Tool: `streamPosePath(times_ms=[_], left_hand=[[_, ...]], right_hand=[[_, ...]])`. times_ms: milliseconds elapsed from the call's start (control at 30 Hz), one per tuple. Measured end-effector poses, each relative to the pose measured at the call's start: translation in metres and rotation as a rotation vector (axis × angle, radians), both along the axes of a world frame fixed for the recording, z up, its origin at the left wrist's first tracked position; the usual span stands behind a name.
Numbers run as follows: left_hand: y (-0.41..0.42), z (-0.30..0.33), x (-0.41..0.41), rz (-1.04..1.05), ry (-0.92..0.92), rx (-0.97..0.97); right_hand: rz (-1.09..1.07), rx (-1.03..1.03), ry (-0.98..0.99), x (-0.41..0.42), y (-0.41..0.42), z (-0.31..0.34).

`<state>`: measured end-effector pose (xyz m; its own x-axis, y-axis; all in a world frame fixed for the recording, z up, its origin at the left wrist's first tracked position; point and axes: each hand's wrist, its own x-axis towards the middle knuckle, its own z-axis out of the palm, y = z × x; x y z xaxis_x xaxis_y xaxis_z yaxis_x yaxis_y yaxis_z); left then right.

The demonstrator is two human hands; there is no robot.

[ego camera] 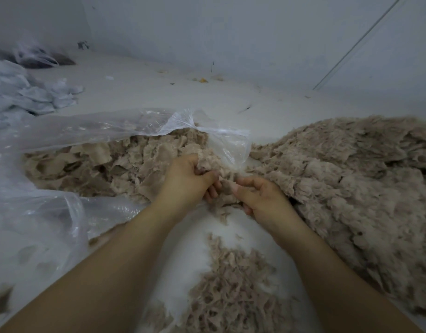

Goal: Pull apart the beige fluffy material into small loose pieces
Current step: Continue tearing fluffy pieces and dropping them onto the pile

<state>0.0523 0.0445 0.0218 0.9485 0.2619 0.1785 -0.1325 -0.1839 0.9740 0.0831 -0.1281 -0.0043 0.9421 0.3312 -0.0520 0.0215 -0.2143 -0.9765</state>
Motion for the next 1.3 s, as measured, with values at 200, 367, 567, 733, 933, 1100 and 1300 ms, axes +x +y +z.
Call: streamPosePath(times_ms=[200, 367, 567, 733, 933, 1100, 1300], left_hand=[[-0.007, 0.000, -0.007, -0.129, 0.030, -0.111], [-0.006, -0.001, -0.002, 0.034, 0.078, -0.167], [-0.007, 0.000, 0.003, 0.160, 0.096, -0.268], [0.003, 0.007, 0.013, 0.265, 0.019, -0.437], [0.000, -0.011, 0.020, 0.051, -0.079, 0.509], [-0.004, 0.005, 0.033, -0.253, 0.002, 1.262], [0.010, 0.030, 0.046, -0.147, 0.013, 1.586]], right_hand=[[0.019, 0.010, -0.089, -0.002, 0.001, 0.002], [-0.025, -0.044, -0.108, -0.007, 0.000, 0.007], [0.028, -0.044, -0.110, -0.008, 0.000, 0.009], [0.145, -0.010, -0.080, -0.009, -0.004, 0.007], [0.301, 0.012, -0.025, -0.010, -0.010, 0.013], [0.216, 0.055, -0.036, -0.010, -0.009, 0.008], [0.183, -0.035, -0.023, -0.004, -0.009, 0.004]])
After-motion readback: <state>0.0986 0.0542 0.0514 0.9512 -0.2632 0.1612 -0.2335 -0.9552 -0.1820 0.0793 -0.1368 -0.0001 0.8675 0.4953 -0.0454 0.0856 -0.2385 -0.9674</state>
